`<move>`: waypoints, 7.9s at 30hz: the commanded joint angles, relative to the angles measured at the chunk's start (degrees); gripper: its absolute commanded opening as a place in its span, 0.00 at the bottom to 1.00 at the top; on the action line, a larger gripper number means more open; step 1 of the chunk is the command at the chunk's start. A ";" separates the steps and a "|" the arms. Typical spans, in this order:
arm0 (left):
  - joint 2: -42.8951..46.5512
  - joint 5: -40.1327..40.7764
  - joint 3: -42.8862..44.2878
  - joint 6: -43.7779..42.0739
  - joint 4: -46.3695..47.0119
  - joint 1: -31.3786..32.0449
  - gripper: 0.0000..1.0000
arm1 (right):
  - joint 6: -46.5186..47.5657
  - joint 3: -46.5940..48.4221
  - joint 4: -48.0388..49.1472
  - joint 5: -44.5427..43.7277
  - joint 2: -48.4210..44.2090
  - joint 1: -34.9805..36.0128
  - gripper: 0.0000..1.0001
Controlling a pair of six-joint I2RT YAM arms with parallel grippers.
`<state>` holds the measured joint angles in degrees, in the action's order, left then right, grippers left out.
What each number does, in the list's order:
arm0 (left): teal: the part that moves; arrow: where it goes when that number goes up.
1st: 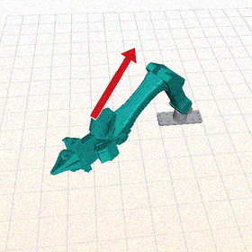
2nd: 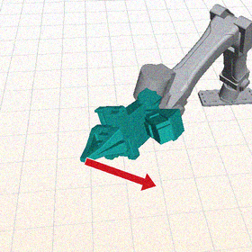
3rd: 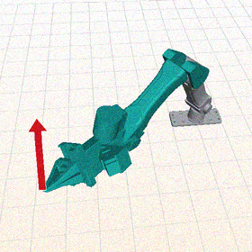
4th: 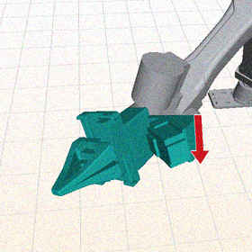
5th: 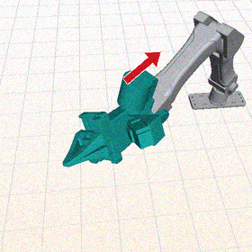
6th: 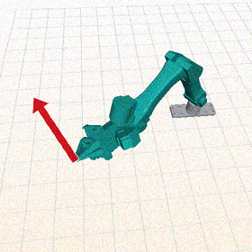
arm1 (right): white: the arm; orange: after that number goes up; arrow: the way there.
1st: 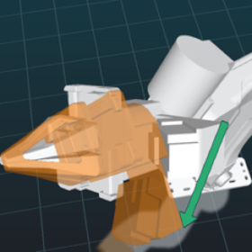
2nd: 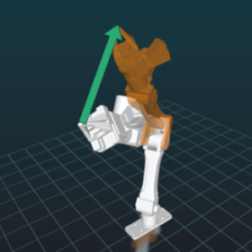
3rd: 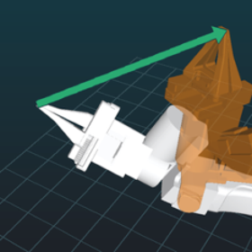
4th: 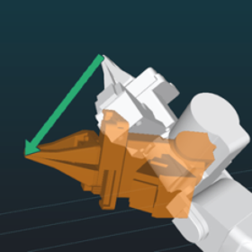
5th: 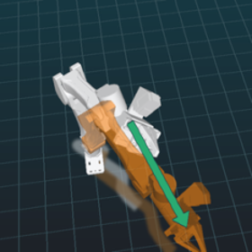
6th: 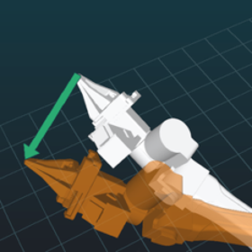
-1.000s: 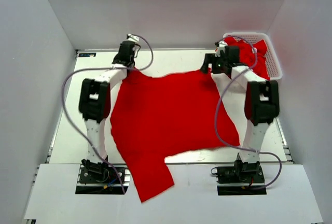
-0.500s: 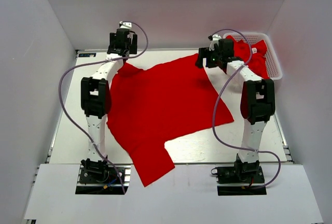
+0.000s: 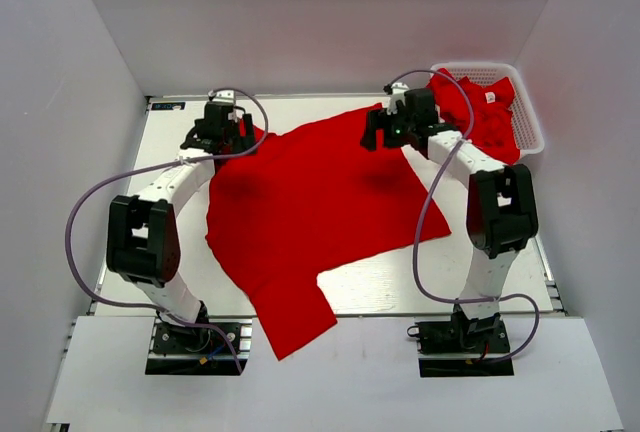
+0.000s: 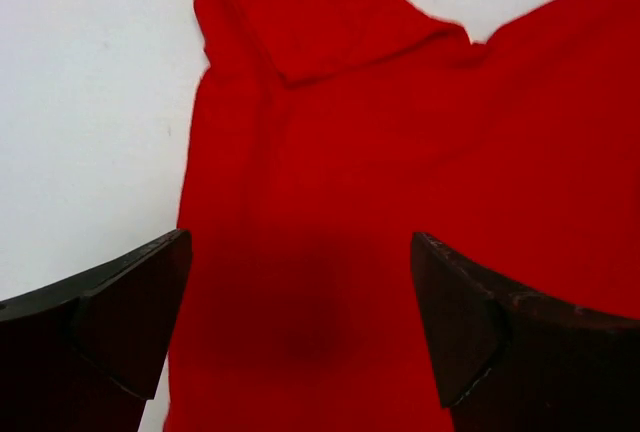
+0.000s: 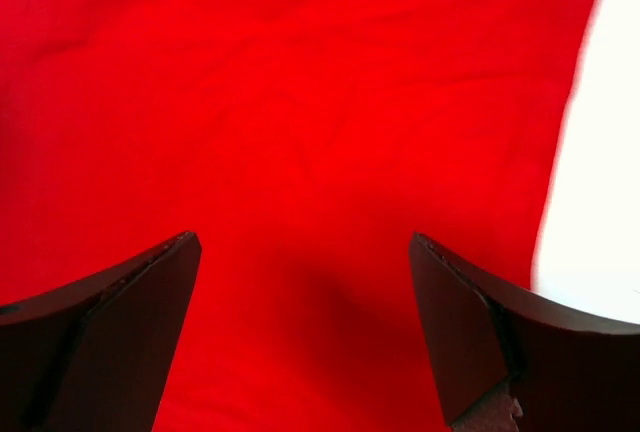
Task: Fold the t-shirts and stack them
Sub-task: Flatten out the tshirt, then grap the side of the flattened tshirt closest away from the robot with both arms, then fold the flattened tshirt in 1/3 of the way
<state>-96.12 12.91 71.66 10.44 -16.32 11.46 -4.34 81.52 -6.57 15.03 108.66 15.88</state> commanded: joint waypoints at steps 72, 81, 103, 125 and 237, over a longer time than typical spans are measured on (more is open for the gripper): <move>-35.60 10.47 28.14 9.17 -16.36 -5.84 0.18 | -9.28 -1.98 -8.28 -5.71 11.65 -1.29 0.90; -43.89 6.00 42.94 6.17 -18.40 -9.00 0.20 | -8.67 5.40 -11.09 -9.14 14.65 -0.32 0.90; 7.38 -9.73 1.29 11.01 -17.37 -6.29 0.99 | -22.09 -15.20 -14.08 -31.36 -16.10 2.31 0.90; 35.12 -21.34 -37.63 30.87 -35.64 9.63 0.99 | -25.46 -33.96 -12.15 -38.67 -37.65 1.61 0.90; 7.26 6.96 0.76 11.98 -11.29 15.96 0.00 | -24.58 -22.19 -17.16 -35.85 -20.69 1.17 0.00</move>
<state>-90.11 18.65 70.08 26.22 -31.14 28.14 -30.17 56.23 -21.91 -18.61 87.39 17.61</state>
